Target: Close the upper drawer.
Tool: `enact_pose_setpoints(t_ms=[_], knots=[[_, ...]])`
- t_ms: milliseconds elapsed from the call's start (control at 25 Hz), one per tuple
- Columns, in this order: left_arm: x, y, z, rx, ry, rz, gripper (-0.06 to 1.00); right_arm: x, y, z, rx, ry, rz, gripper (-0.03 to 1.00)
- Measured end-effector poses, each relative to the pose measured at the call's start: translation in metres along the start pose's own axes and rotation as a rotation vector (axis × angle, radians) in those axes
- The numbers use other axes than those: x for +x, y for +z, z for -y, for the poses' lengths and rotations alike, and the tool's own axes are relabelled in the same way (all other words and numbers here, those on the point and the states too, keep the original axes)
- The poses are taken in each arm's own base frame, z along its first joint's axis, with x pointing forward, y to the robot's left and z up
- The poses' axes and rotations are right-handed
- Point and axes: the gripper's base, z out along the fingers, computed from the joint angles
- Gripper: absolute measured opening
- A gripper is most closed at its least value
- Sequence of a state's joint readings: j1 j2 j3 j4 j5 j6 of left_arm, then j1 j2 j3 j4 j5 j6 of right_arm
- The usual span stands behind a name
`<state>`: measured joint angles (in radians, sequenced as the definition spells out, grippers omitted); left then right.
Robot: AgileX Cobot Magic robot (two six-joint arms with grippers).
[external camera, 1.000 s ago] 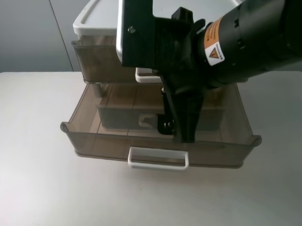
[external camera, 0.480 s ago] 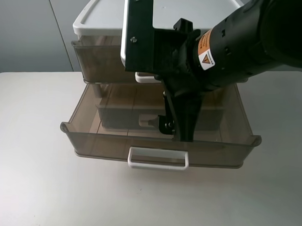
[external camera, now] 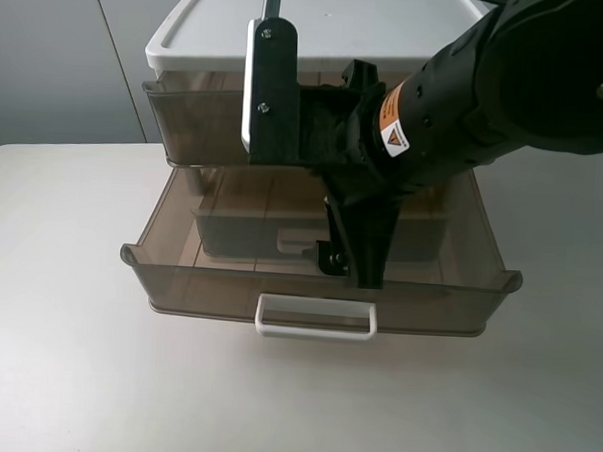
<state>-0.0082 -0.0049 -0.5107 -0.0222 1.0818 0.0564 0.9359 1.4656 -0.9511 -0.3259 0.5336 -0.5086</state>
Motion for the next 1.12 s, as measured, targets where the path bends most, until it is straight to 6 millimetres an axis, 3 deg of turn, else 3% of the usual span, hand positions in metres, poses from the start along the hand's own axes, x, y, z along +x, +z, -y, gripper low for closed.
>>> enact_pose_setpoints(t_ms=[1120], knots=[[0.0, 0.0, 0.0, 0.0, 0.0, 0.0, 0.74, 0.001, 0.019, 0.016, 0.057, -0.036, 0.006, 0.7]])
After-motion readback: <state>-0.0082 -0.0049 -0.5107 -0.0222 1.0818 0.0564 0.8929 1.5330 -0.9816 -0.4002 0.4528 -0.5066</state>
